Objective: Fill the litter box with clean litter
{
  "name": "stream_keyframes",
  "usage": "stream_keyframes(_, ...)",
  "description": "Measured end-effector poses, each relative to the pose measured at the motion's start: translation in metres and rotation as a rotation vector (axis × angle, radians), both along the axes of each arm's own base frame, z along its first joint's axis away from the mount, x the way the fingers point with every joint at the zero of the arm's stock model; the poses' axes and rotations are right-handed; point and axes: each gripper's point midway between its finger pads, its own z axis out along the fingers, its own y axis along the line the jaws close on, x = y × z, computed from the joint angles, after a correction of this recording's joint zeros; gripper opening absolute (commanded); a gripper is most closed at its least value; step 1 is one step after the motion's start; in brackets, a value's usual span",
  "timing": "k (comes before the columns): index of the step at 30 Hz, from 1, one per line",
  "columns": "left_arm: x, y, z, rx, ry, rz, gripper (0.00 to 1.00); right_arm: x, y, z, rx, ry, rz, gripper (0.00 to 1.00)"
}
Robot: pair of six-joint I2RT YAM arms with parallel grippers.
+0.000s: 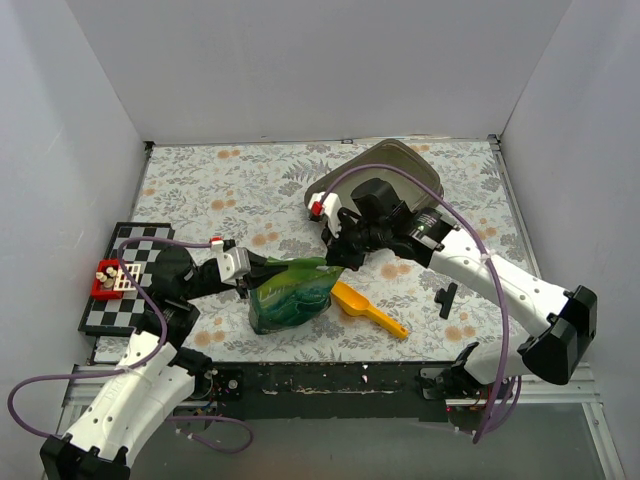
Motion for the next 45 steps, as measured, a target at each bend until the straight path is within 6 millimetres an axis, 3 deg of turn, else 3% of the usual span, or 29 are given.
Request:
stream_keyframes(16,-0.001,-0.002,-0.001,-0.015,0.026,-0.010,0.00,0.016,0.012,-0.021,-0.003,0.006,-0.012,0.01)
stream_keyframes(20,-0.002,-0.002,-0.002,-0.018,0.031,-0.017,0.00,0.019,0.012,-0.036,-0.032,0.028,0.012,0.01)
stream_keyframes(26,-0.003,-0.002,-0.006,-0.025,0.025,-0.018,0.00,0.009,0.007,-0.060,-0.100,0.077,0.123,0.01)
stream_keyframes(32,-0.004,-0.002,-0.007,-0.029,0.021,-0.023,0.00,-0.011,0.003,-0.061,-0.092,0.101,0.269,0.01)
stream_keyframes(36,-0.004,-0.001,-0.009,-0.034,0.013,-0.008,0.00,-0.016,0.016,-0.060,-0.082,0.144,0.348,0.02)
stream_keyframes(41,0.002,0.003,-0.010,-0.041,0.011,0.040,0.02,-0.016,0.034,-0.070,-0.084,0.180,0.397,0.32)
stream_keyframes(43,0.004,0.004,-0.011,-0.041,0.016,0.059,0.02,-0.014,0.035,-0.072,-0.084,0.184,0.390,0.49)
stream_keyframes(45,0.006,0.005,-0.011,-0.042,0.020,0.075,0.03,-0.011,0.038,-0.071,-0.078,0.179,0.373,0.72)
